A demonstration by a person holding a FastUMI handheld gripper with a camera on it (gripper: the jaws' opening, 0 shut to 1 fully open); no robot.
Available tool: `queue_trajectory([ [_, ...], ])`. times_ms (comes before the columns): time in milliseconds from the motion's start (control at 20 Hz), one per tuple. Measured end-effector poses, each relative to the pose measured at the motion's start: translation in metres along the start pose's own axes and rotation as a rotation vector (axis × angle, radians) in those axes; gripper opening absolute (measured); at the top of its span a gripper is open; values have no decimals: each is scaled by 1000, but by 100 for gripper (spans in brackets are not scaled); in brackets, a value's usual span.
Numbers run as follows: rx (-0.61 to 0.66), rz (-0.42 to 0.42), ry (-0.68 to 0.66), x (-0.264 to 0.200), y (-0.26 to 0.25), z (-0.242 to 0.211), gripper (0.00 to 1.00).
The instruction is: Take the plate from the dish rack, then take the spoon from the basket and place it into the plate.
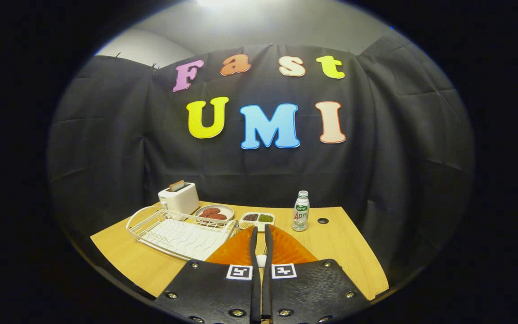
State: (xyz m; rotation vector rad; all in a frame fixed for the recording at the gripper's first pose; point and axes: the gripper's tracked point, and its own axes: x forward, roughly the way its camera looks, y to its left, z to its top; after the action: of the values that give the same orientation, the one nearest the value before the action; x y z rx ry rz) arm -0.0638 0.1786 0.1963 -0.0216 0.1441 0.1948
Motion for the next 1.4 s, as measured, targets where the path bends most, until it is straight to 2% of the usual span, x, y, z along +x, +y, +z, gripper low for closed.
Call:
queue_trajectory([
  [400,-2,124,95,-5,55,-41,1],
  [1400,-52,330,298,35,124,-115,1],
])
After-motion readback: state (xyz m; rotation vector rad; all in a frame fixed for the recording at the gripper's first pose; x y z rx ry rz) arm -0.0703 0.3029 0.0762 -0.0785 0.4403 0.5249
